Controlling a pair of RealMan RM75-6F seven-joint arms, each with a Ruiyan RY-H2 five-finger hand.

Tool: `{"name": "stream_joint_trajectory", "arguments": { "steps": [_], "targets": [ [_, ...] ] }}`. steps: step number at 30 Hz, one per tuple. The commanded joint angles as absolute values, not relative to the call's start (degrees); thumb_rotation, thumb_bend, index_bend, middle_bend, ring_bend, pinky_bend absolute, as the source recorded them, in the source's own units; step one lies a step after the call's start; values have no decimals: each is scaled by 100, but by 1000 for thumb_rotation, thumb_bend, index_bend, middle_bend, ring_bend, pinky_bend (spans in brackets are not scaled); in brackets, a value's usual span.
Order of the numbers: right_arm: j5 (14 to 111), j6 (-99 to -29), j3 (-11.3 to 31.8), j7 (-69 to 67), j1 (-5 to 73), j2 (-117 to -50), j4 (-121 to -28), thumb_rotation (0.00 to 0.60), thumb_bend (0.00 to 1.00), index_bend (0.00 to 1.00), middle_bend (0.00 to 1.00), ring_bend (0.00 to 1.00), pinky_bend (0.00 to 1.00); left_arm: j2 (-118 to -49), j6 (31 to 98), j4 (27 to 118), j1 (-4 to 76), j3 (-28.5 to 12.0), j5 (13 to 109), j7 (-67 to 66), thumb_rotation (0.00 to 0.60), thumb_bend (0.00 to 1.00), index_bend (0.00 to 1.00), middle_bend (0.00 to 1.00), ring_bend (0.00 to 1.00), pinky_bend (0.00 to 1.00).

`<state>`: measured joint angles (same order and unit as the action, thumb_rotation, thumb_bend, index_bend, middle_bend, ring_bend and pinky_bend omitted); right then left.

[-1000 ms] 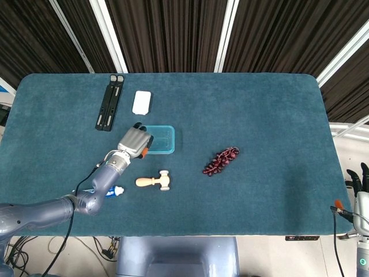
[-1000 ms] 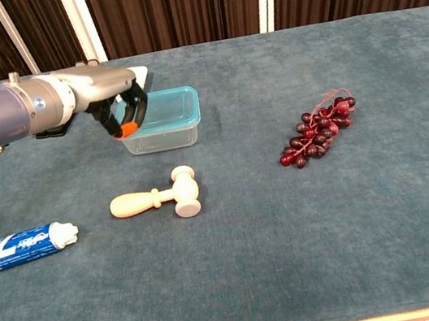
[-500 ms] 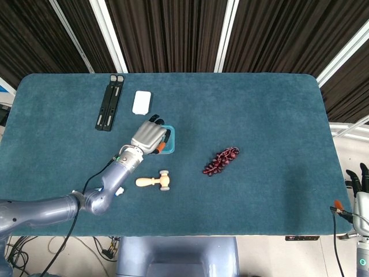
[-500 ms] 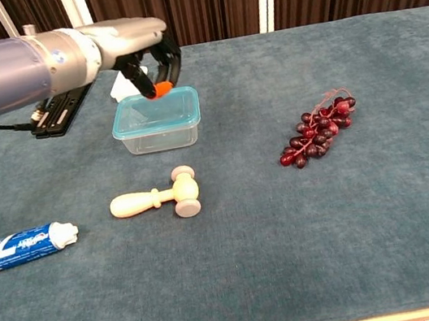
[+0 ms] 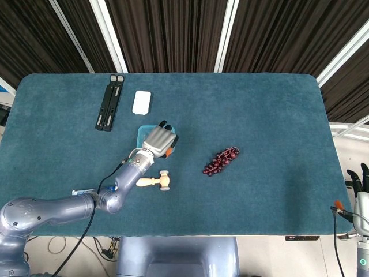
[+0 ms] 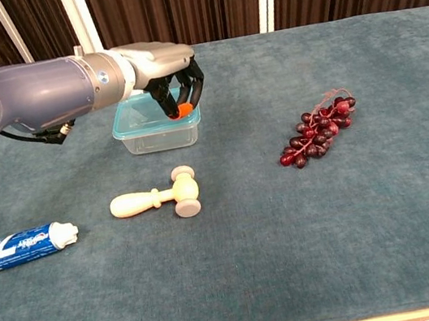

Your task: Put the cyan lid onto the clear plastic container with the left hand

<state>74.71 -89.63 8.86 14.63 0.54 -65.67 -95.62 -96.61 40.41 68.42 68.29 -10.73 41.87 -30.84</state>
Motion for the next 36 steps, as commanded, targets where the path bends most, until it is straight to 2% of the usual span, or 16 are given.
{"name": "stream_joint_trajectory", "arguments": {
  "steps": [1, 36],
  "targets": [
    [7470, -8964, 887, 1463, 54, -6567, -9562, 600, 292, 184, 40, 29, 0, -9683, 4021, 6807, 6835, -1042, 4116, -3106, 600, 535, 681, 599, 196, 112],
    [7452, -8980, 903, 1472, 51, -6568, -9576, 600, 291, 185, 40, 29, 0, -10000, 4155, 6453, 6759, -771, 4647, -3113, 600, 529, 681, 599, 196, 111]
  ]
}}
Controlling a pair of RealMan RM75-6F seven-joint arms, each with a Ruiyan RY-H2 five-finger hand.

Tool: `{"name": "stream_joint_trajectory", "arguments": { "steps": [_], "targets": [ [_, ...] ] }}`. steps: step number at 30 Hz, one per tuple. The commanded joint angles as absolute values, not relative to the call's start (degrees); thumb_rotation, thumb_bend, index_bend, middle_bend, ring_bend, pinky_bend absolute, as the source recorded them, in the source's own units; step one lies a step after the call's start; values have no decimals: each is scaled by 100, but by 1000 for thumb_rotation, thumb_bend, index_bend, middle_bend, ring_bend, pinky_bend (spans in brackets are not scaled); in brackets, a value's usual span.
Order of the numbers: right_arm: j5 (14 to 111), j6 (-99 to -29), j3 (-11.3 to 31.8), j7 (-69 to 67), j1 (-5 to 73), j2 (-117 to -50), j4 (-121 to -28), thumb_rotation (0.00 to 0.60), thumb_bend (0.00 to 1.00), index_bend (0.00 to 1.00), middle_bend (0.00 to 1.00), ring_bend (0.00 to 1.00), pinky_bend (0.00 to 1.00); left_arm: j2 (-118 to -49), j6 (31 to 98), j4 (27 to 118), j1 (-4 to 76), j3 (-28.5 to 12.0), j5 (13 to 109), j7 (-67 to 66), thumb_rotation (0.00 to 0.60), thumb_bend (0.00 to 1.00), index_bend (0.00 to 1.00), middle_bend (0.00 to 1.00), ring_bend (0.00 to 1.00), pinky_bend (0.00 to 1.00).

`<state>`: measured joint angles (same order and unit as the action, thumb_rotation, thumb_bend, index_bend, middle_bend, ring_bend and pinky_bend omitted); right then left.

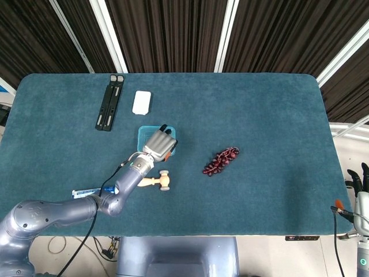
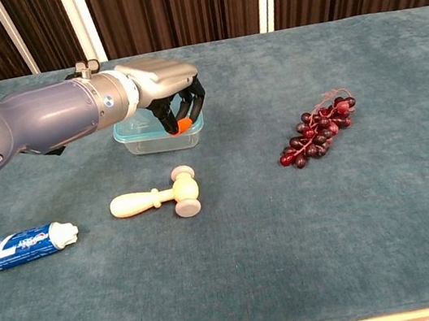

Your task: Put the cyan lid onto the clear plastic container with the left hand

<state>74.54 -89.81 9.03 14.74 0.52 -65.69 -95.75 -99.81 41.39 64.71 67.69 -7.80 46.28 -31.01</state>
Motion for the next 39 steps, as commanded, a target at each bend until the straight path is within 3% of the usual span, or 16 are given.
{"name": "stream_joint_trajectory", "arguments": {
  "steps": [1, 39],
  "targets": [
    [7452, -8980, 904, 1472, 52, -6567, -9578, 600, 292, 184, 40, 29, 0, -10013, 4165, 6439, 6753, -770, 4660, -3118, 600, 529, 681, 599, 196, 111],
    [7443, -8990, 914, 1481, 54, -6577, -9574, 600, 291, 185, 40, 29, 0, -10303, 4051, 5915, 6526, -659, 4922, -3276, 600, 529, 682, 602, 196, 111]
  ]
}}
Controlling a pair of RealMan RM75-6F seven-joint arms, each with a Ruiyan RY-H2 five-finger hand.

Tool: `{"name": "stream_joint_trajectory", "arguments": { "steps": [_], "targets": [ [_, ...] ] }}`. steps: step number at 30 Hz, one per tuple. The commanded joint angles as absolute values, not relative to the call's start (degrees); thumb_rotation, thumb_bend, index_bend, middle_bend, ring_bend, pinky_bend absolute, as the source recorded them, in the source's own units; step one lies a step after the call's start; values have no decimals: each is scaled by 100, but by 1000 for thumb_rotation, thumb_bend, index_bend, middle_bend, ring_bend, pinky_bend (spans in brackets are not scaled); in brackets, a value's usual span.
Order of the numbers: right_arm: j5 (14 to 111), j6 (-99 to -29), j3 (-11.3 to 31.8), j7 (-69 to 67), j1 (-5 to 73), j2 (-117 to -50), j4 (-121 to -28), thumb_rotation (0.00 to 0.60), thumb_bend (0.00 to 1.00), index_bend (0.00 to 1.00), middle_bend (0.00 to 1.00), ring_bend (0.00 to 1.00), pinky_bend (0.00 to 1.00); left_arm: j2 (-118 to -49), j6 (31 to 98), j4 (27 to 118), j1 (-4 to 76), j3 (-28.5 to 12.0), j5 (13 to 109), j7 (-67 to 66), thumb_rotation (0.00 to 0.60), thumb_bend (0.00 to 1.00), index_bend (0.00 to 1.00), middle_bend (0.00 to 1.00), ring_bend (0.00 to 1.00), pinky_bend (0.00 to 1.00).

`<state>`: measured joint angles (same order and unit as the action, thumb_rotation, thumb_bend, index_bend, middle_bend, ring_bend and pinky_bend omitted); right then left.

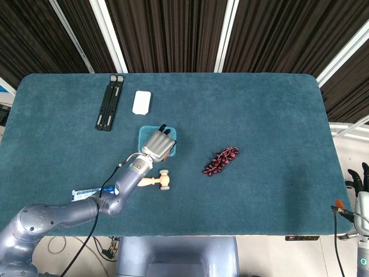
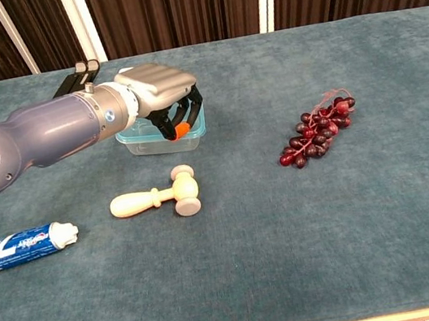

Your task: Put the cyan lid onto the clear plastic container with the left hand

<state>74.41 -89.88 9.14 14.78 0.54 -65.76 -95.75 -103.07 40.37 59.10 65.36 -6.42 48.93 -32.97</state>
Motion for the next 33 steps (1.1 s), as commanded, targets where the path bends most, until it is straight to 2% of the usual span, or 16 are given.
{"name": "stream_joint_trajectory", "arguments": {
  "steps": [1, 8, 11, 13, 17, 20, 26, 33],
  "targets": [
    [7444, -8992, 914, 1483, 54, -6578, -9573, 600, 291, 185, 40, 29, 0, -10287, 4090, 5941, 6522, -694, 4960, -3242, 600, 529, 682, 602, 196, 111],
    [7450, -9005, 915, 1494, 53, -6584, -9563, 600, 291, 184, 40, 29, 0, -9851, 4518, 6543, 6490, -1114, 5176, -2956, 600, 528, 670, 588, 196, 111],
    [7463, -9015, 914, 1500, 54, -6591, -9555, 600, 291, 184, 40, 29, 0, -9492, 4717, 7038, 6408, -1263, 5247, -2854, 600, 528, 577, 519, 185, 110],
    [7474, -9021, 911, 1503, 54, -6594, -9551, 600, 291, 185, 40, 29, 0, -9223, 4885, 7379, 6313, -1327, 5300, -2810, 600, 518, 475, 432, 151, 104],
    [7497, -9031, 903, 1509, 53, -6597, -9540, 600, 290, 184, 40, 29, 0, -8597, 5224, 8088, 6029, -1340, 5263, -2863, 600, 495, 335, 273, 68, 98],
    [7531, -9056, 897, 1527, 51, -6607, -9520, 600, 291, 184, 40, 29, 0, -8022, 5688, 8681, 5674, -1203, 5258, -3074, 600, 471, 266, 188, 35, 100],
    [7620, -9101, 873, 1580, 53, -6624, -9463, 600, 291, 185, 40, 27, 0, -7160, 6910, 9581, 4665, -756, 5620, -3028, 600, 448, 220, 128, 33, 105],
    [7799, -9115, 807, 1614, 67, -6598, -9375, 600, 291, 185, 40, 20, 0, -6614, 7742, 9606, 3371, -116, 6176, -1885, 600, 392, 172, 86, 21, 150]
  ]
}}
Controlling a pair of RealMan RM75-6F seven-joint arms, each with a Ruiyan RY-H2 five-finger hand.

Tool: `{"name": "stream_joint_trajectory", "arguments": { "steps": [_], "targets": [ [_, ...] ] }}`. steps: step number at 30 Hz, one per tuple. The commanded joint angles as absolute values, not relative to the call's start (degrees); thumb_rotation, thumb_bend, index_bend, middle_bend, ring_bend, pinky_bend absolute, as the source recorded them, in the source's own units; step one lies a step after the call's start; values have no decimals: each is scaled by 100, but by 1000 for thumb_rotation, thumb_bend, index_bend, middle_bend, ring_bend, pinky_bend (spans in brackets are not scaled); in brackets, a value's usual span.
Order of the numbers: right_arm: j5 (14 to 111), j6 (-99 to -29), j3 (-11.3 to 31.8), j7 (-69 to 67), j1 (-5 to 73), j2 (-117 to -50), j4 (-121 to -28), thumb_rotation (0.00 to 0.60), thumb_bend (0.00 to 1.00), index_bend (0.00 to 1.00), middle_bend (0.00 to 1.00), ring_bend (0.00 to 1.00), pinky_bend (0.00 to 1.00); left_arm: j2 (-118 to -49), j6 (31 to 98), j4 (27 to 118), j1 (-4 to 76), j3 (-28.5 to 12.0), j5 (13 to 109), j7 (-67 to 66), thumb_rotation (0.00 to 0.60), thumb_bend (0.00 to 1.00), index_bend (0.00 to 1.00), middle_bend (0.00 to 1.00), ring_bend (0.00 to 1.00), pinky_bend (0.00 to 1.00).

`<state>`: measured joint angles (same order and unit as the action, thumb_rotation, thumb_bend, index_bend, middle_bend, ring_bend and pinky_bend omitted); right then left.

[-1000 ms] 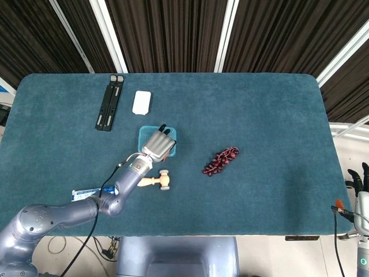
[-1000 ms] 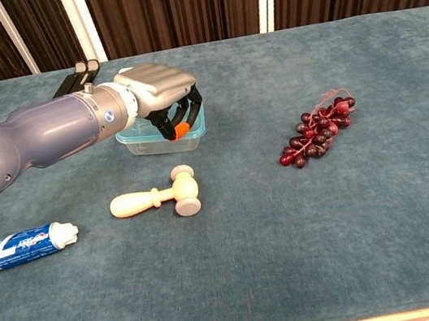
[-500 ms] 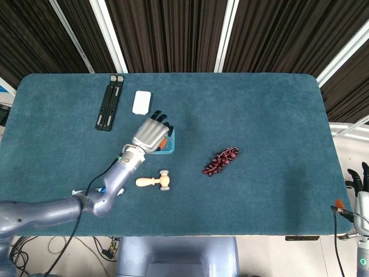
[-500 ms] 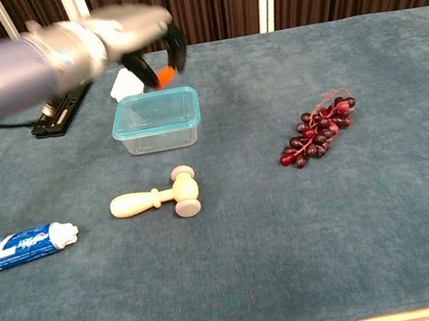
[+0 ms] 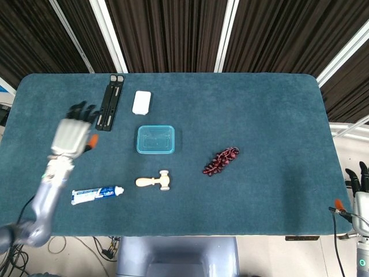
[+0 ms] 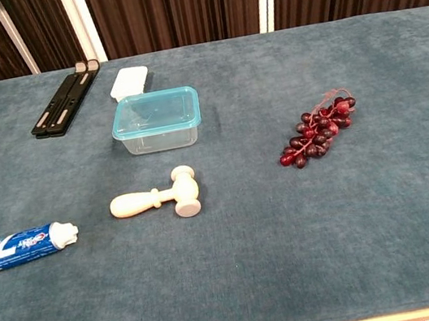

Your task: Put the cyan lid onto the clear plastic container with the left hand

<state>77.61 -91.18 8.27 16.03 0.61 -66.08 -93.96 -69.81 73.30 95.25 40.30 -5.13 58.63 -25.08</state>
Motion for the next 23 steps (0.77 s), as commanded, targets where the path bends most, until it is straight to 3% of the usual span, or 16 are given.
{"name": "stream_joint_trajectory", "arguments": {
  "steps": [1, 12, 23],
  "targets": [
    [7829, -9110, 795, 1618, 72, -6590, -9364, 600, 291, 185, 40, 19, 0, -6575, 7867, 9573, 3162, -50, 6186, -1678, 600, 390, 172, 82, 21, 150],
    [8132, -8924, 628, 1566, 152, -6459, -9320, 600, 291, 178, 40, 7, 0, -6727, 8594, 8734, 1901, 555, 7251, -14, 600, 383, 172, 57, 0, 120],
    [8147, -8820, 582, 1638, 184, -6426, -9340, 600, 291, 177, 40, 7, 0, -6513, 8699, 8717, 1533, 509, 7628, 340, 600, 381, 170, 53, 0, 106]
  ]
}}
